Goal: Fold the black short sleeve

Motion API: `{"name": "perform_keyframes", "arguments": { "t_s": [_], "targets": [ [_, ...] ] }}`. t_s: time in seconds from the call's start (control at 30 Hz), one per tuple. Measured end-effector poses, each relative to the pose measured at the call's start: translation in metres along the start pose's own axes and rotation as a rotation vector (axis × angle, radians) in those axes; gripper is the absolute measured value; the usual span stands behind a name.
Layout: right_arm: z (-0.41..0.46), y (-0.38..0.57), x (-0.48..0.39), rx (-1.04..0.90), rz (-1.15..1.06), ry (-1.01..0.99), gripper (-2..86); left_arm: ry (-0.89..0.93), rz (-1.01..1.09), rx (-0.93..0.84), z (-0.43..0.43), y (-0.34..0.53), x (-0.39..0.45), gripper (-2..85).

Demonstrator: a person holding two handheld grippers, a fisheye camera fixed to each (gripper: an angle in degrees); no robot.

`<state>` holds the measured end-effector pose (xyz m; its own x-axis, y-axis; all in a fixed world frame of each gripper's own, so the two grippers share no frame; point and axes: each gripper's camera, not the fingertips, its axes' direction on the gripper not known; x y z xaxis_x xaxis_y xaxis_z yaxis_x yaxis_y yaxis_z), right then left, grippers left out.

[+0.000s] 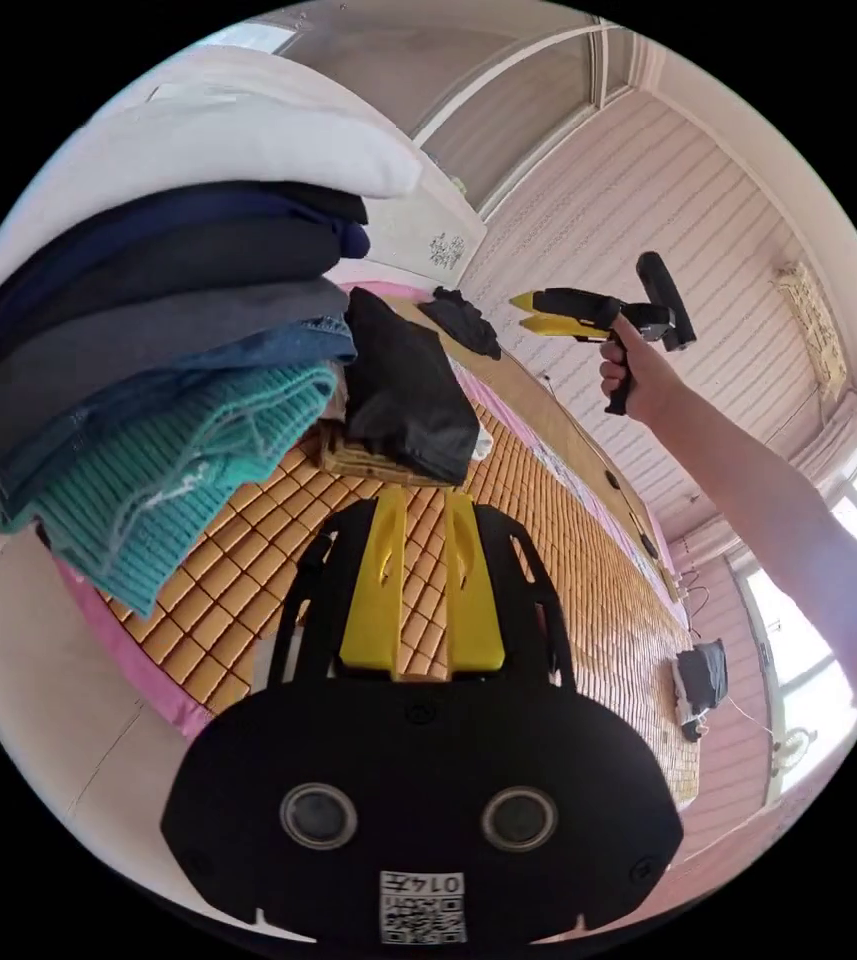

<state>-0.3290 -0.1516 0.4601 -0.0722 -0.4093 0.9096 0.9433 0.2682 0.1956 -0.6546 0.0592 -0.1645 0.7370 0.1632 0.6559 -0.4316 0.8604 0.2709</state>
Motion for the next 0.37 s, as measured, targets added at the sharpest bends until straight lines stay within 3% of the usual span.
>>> {"name": "perform_keyframes", "arguments": {
  "t_s": [0.2,0.27,0.37],
  "targets": [
    [0.066,0.319,-0.065,-0.183,0.045,0.05,11.6,0.02,0.297,-0.18,-0.013,0.1,0.074,5.4],
    [0.054,0.471,-0.107,-0.307,0.173,0.124,11.2,0.047,0.443,-0.219,-0.022,0.134,0.123,4.2],
    [0.002,0.63,-0.157,-0.339,0.462,0.162,11.0,0.155,0.602,-0.201,-0.028,0.165,0.187,1.0]
  ]
}}
